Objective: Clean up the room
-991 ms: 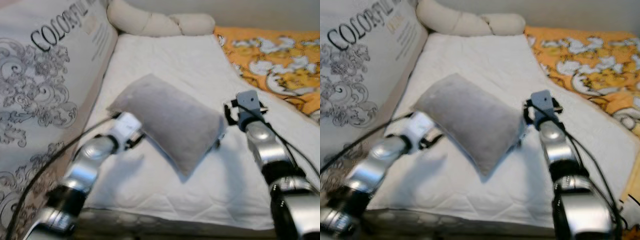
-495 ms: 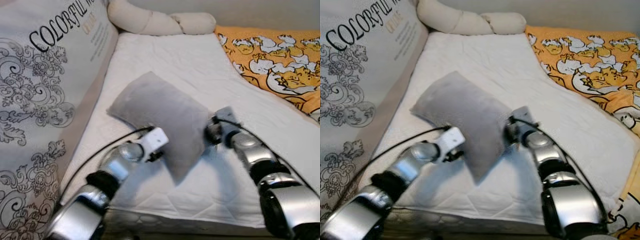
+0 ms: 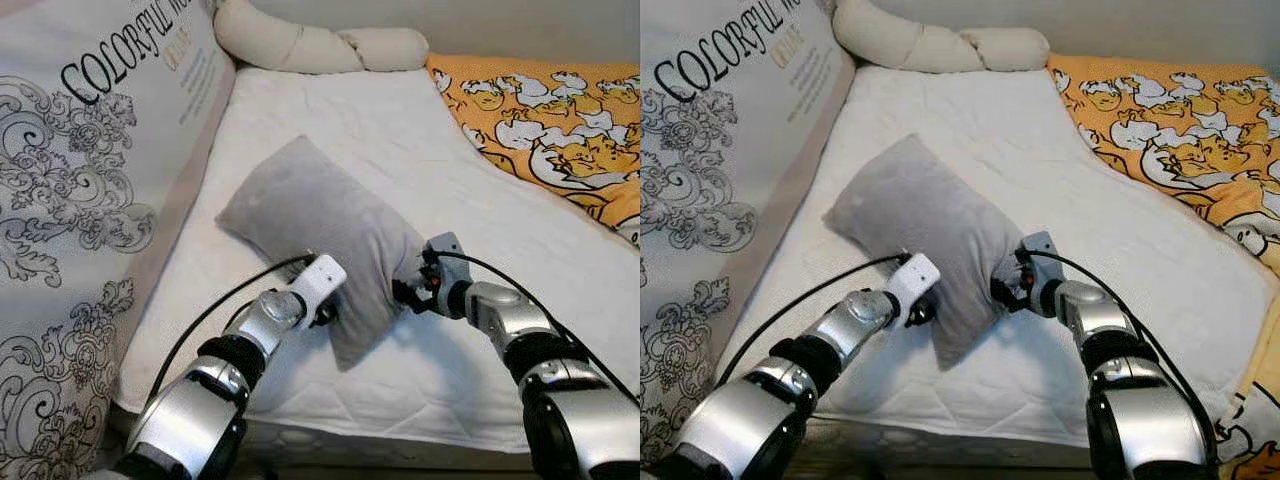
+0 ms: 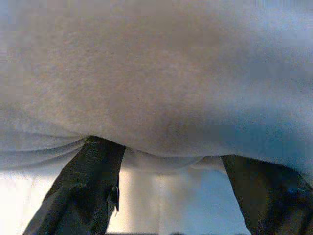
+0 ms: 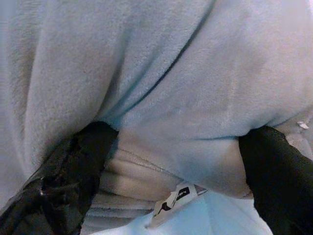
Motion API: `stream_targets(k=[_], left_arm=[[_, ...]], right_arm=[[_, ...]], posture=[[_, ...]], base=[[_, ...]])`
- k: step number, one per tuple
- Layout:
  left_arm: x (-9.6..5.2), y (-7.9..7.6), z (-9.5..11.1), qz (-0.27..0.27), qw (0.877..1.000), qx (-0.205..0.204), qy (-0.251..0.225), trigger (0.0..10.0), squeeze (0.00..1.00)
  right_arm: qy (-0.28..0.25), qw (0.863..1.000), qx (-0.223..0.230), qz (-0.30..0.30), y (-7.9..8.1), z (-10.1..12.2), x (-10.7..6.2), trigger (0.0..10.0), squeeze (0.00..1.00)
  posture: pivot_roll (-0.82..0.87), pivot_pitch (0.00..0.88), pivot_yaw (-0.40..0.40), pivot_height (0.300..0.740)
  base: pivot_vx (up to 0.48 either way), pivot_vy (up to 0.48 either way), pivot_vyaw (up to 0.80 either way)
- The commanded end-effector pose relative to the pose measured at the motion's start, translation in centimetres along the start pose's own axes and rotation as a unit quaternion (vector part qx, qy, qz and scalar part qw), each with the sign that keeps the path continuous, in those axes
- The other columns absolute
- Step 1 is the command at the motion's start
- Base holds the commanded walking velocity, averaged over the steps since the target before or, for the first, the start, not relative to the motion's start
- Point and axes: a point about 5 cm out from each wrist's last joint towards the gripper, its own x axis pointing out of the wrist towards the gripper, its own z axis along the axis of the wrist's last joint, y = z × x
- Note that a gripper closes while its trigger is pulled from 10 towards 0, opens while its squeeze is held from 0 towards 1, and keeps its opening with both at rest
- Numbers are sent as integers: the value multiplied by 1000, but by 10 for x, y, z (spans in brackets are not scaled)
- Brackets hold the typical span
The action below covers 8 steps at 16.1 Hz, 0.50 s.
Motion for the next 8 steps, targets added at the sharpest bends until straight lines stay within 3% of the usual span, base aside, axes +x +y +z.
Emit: stream_targets(k=[1,3,8], left_arm=[[0,5,31,4,998,-10,-63,10000,0],[-10,29,44,12,993,-40,-113,10000,0],[-31,50,43,-31,988,-25,-148,10000,0]], right_arm=[[14,998,17,57,19,-8,9,10000,0],[-4,994,34,100,27,-8,1,10000,0],[-21,987,33,155,44,-10,-32,10000,0]], posture=[[12,0,-14,740],[19,0,-28,740],[31,0,-47,740]], base=[[0,0,0],[0,0,0],[0,0,0]])
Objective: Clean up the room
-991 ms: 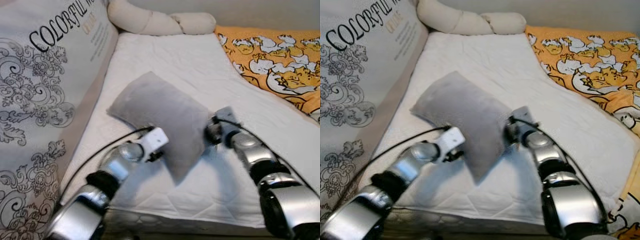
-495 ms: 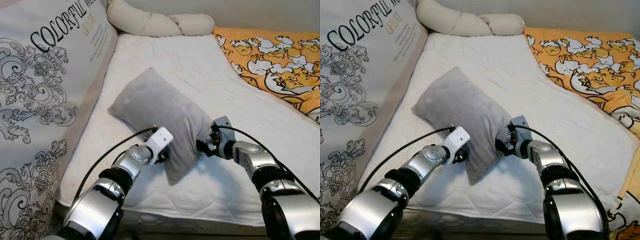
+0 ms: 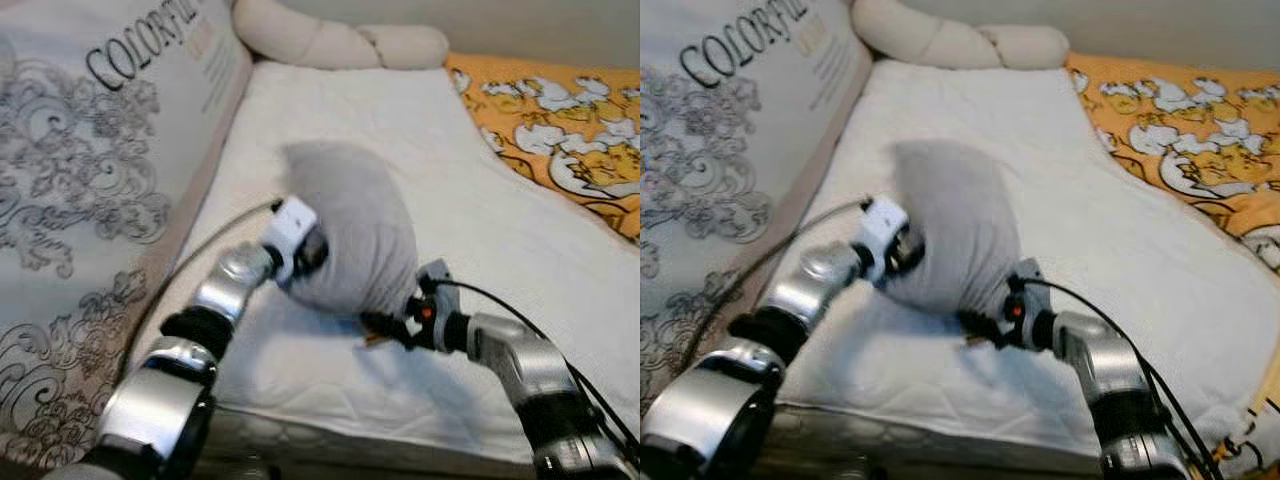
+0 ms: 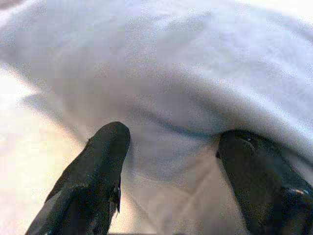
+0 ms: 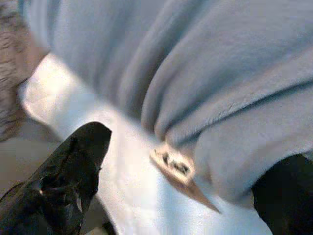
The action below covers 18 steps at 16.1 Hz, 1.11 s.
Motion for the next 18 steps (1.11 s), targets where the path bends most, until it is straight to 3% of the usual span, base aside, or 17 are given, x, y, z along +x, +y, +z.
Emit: stream_targets(k=[1,3,5,7,9,11,12,13,14,15,17,18], left_arm=[[0,-9,0,-33,999,0,-2,10000,0],[-11,-2,-4,-28,999,15,-5,10000,0],[-28,29,-17,52,998,35,23,10000,0],[-39,50,-18,96,993,53,39,10000,0],[-46,65,-16,132,989,40,46,10000,0],[-47,70,-15,151,987,31,49,10000,0],[-41,72,-17,191,980,-16,52,10000,0],[-37,69,-18,197,979,-34,50,10000,0],[-30,63,-20,214,973,-78,43,10000,0],[-24,55,-26,225,967,-110,51,10000,0],[-15,37,-40,226,966,-81,95,10000,0],[-11,26,-47,218,967,-63,115,10000,0]], right_arm=[[-14,1000,-13,17,5,10,-6,10000,0],[-6,1000,-30,-2,3,8,-22,10000,0],[20,995,-81,-47,-15,12,-60,10000,0],[14,993,-111,-42,-22,25,-88,10000,0],[-12,992,-123,-30,-23,38,-108,10000,0],[-23,991,-130,-31,-22,43,-113,10000,0],[-41,982,-114,-142,-48,51,-109,10000,0],[-45,974,-96,-199,-60,52,-105,10000,0],[-54,957,-60,-280,-77,51,-96,10000,0],[-67,947,-45,-311,-84,51,-84,10000,0],[-83,932,-33,-350,-85,47,-56,10000,0],[-86,932,-26,-352,-81,44,-40,10000,0]], posture=[[30,0,-47,740],[30,0,-47,740],[22,0,-38,740],[19,0,-33,740],[18,0,-33,740],[20,0,-34,740],[21,0,-37,740],[21,0,-38,740],[17,0,-37,740],[16,0,-36,740],[12,0,-25,740],[9,0,-21,740]], base=[[0,0,0],[0,0,0],[0,0,0],[0,0,0],[0,0,0],[0,0,0],[0,0,0],[0,0,0],[0,0,0],[0,0,0],[0,0,0],[0,0,0]])
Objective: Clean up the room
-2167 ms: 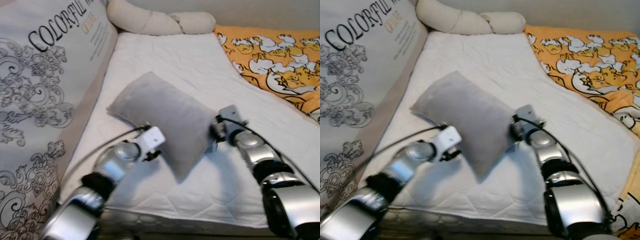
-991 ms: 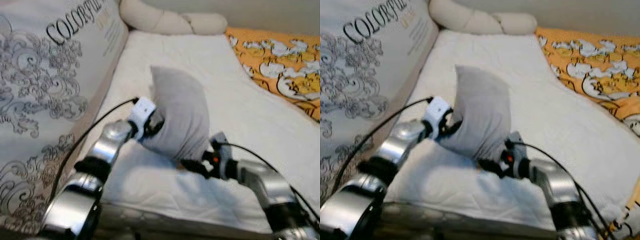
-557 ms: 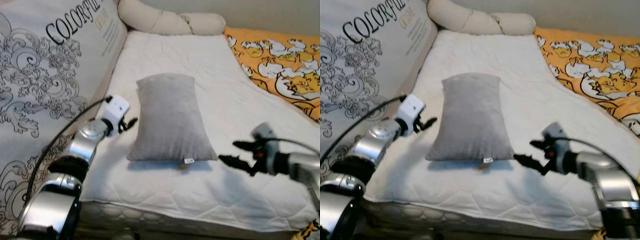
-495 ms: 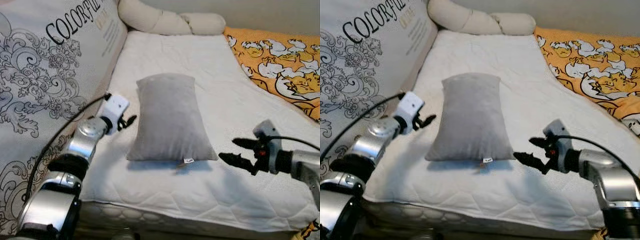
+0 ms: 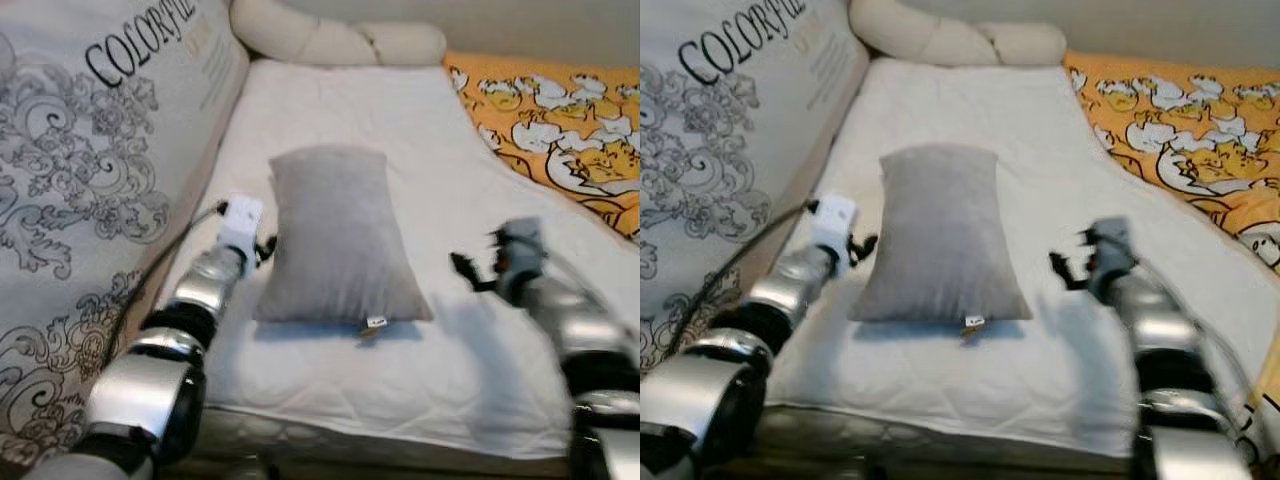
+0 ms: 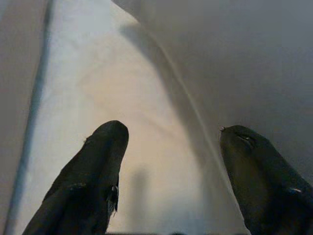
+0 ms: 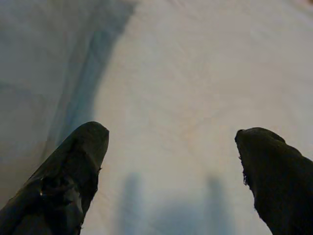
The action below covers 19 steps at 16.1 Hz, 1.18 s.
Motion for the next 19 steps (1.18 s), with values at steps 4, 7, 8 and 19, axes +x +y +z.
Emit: stream_targets(k=[4,7,8,19], left_arm=[[1,-39,-17,-59,998,15,32,10000,0],[-1,-58,-18,-140,990,0,24,10000,0],[-2,-60,-15,-168,986,-8,12,10000,0],[-83,-41,11,-468,876,50,-103,10000,0]], right_arm=[[23,1000,-18,10,36,-18,16,10000,0],[45,992,-20,113,68,-34,19,10000,0],[49,987,-11,154,73,-36,17,10000,0],[23,928,-17,372,47,-23,-66,10000,0]], posture=[[12,0,-19,740],[20,0,-22,740],[18,0,-20,740],[19,0,-19,740]], base=[[0,0,0],[0,0,0],[0,0,0],[0,0,0]])
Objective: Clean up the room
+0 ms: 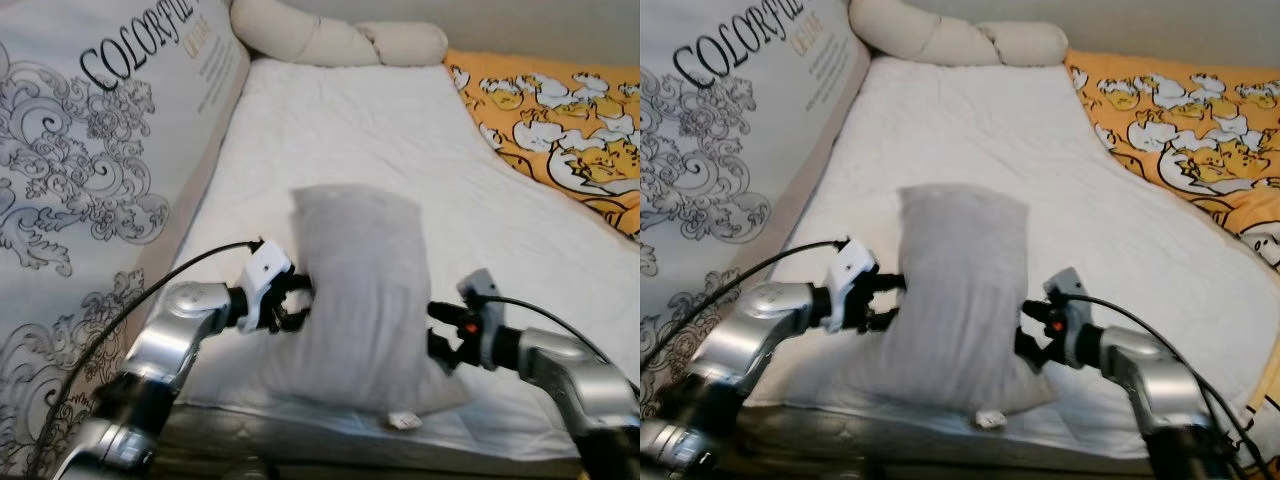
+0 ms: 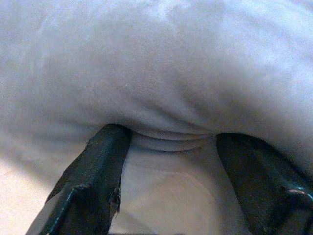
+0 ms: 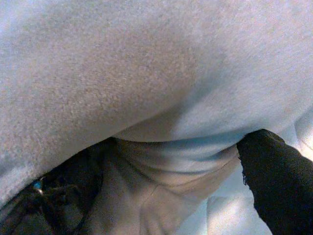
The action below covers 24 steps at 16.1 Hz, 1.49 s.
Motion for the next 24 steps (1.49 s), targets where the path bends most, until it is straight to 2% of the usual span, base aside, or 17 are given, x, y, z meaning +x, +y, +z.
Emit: stream_targets(k=[1,3,4,5,6,8,9,12,13,15,17,18,20,22,23,24], left_arm=[[2,-10,6,-35,999,18,-8,10000,0],[-5,-4,-6,-3,999,20,25,10000,0],[-15,8,-18,45,997,10,61,10000,0],[-22,20,-26,90,993,-10,76,10000,275],[-29,31,-32,129,988,-27,80,10000,1000],[-40,45,-35,179,981,-54,57,10000,1000],[-42,47,-33,191,979,-71,26,10000,1000],[-35,48,-31,194,974,-113,-24,10000,1000],[-16,40,-34,161,962,-204,-87,10000,1000],[-6,34,-41,135,949,-260,-114,10000,1000],[4,24,-51,102,943,-293,-116,10000,1000],[8,20,-54,90,944,-298,-111,10000,1000],[26,5,-62,55,953,-288,-74,10000,1000],[36,3,-54,39,951,-293,-92,10000,1000],[40,1,-51,29,951,-291,-97,10000,792],[40,1,-51,29,951,-291,-97,10000,792]], right_arm=[[-19,1000,-7,4,3,10,-2,10000,0],[-6,1000,-7,-30,-5,5,-10,10000,0],[18,997,0,-70,-15,-3,-16,10000,808],[30,993,11,-114,-25,-10,-18,10000,1000],[33,987,23,-152,-34,-15,-21,10000,1000],[13,978,39,-205,-44,-18,-26,10000,1000],[-6,973,50,-224,-48,-17,-27,10000,1000],[-49,966,86,-240,-53,-14,-26,10000,1000],[-122,960,155,-199,-49,-9,-19,10000,1000],[-151,956,191,-164,-45,-7,-16,10000,1000],[-160,955,223,-112,-36,-10,-11,10000,1000],[-156,956,231,-95,-33,-12,-9,10000,1000],[-102,965,233,-68,-20,-28,8,10000,1000],[-88,964,243,-66,-18,-32,16,10000,1000],[-76,965,241,-66,-17,-34,20,10000,1000],[-76,965,241,-66,-17,-34,20,10000,1000]], posture=[[24,0,-21,740],[22,0,-18,740],[21,0,-11,740],[18,0,-9,740],[19,0,-9,740],[17,0,-5,740],[16,0,-5,740],[19,0,-8,740],[20,0,-12,740],[18,0,-14,740],[12,0,-11,740],[12,0,-11,740],[8,0,-10,740],[7,0,-8,740],[7,0,-7,740],[7,0,-7,740]], base=[[0,0,0],[0,0,0],[0,0,0],[0,0,0],[0,0,0],[0,0,0],[0,0,0],[0,0,0],[0,0,0],[0,0,0],[0,0,0],[0,0,0],[0,0,0],[0,0,0],[0,0,0],[0,0,0]])
